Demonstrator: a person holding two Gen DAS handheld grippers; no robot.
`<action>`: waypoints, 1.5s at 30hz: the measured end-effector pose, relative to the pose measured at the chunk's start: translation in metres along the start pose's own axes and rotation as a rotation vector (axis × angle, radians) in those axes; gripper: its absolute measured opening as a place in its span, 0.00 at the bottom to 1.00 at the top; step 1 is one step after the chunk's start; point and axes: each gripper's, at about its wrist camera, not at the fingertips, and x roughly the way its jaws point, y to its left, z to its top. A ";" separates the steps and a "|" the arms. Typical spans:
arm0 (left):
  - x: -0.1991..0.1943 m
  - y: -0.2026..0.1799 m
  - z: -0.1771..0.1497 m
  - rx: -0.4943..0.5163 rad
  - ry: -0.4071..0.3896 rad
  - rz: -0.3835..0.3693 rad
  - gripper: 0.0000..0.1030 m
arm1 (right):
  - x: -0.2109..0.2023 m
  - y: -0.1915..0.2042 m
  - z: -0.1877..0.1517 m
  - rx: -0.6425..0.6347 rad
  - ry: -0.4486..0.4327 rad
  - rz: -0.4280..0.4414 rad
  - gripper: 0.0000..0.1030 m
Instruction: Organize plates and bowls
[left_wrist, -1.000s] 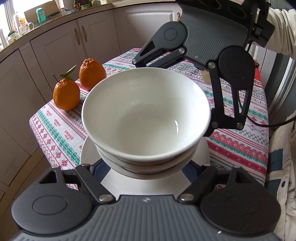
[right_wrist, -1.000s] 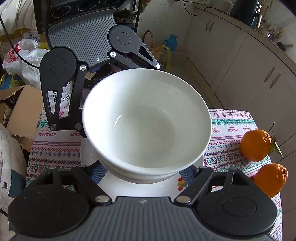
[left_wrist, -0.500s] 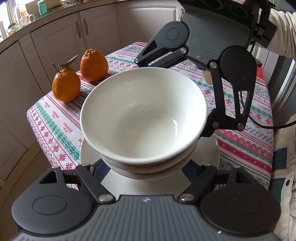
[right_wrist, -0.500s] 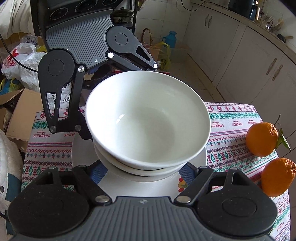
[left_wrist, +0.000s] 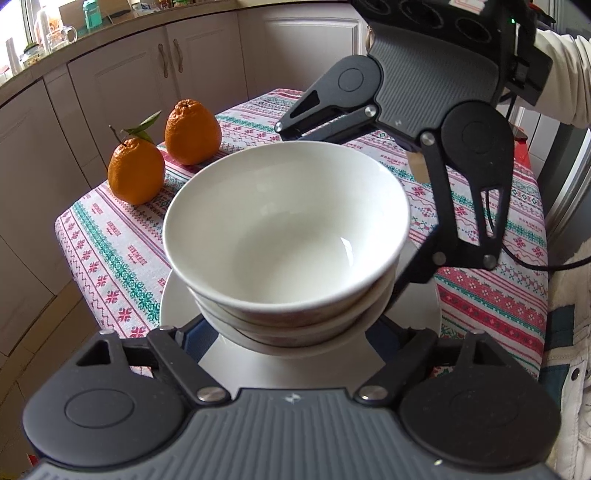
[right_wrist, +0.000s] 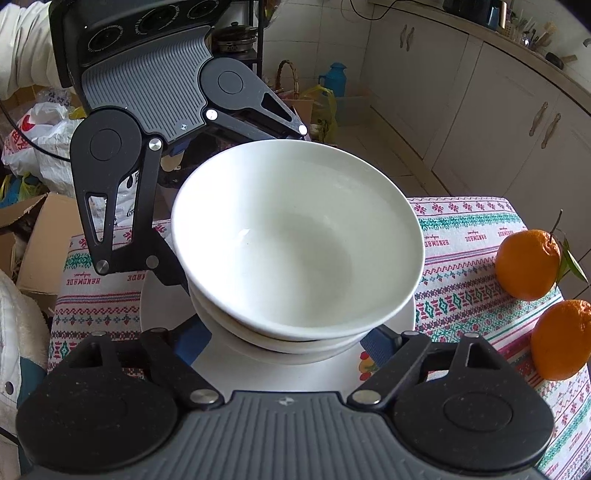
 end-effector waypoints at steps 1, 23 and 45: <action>-0.001 -0.002 0.000 -0.001 -0.007 0.010 0.91 | -0.001 0.001 0.000 0.000 -0.006 -0.005 0.99; -0.072 -0.080 -0.027 -0.319 -0.246 0.467 1.00 | -0.086 0.072 -0.041 0.348 -0.168 -0.440 1.00; -0.090 -0.194 -0.019 -0.656 -0.366 0.732 0.99 | -0.124 0.173 -0.089 0.750 -0.234 -0.803 1.00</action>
